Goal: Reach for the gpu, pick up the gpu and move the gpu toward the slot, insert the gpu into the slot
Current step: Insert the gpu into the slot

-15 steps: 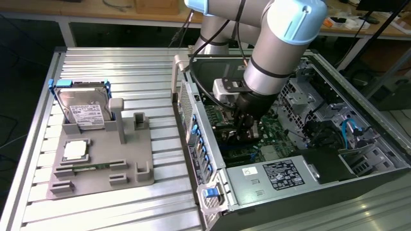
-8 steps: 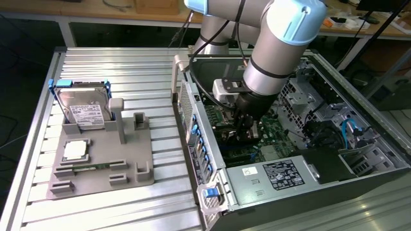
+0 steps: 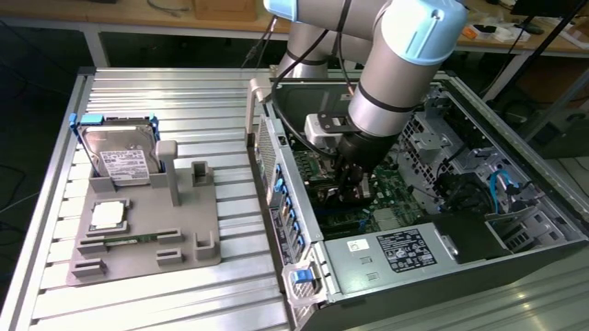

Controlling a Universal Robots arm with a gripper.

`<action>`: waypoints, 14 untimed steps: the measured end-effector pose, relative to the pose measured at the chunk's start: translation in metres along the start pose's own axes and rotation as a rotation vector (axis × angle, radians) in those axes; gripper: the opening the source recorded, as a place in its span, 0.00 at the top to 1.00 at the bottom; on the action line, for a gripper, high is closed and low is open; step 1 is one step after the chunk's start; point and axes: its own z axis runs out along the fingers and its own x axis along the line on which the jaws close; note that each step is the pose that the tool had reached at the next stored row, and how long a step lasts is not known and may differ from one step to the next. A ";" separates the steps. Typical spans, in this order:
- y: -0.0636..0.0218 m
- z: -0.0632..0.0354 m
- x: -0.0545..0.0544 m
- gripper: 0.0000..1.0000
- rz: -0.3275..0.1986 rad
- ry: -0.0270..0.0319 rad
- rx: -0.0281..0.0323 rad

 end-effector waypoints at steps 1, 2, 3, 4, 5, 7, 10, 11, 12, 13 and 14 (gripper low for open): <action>0.0000 0.0001 0.000 0.73 -0.001 -0.0001 0.0000; 0.0000 0.0003 0.000 0.73 -0.003 -0.0001 -0.0001; 0.0000 0.0004 0.000 0.73 -0.005 -0.0002 -0.0002; 0.0000 0.0004 0.000 0.73 -0.008 0.0001 -0.0005; 0.0000 0.0005 0.000 0.73 -0.010 0.0001 -0.0007; 0.0000 0.0006 0.000 0.73 -0.012 0.0000 -0.0007; 0.0000 0.0007 0.000 0.73 -0.012 -0.0001 -0.0006; 0.0000 0.0006 0.000 0.73 -0.012 -0.0001 -0.0007; 0.0000 0.0000 0.000 0.73 -0.012 -0.0003 -0.0010; -0.0002 -0.0002 0.000 0.73 -0.013 -0.0016 -0.0010; -0.0002 -0.0009 0.000 0.73 -0.013 -0.0016 -0.0017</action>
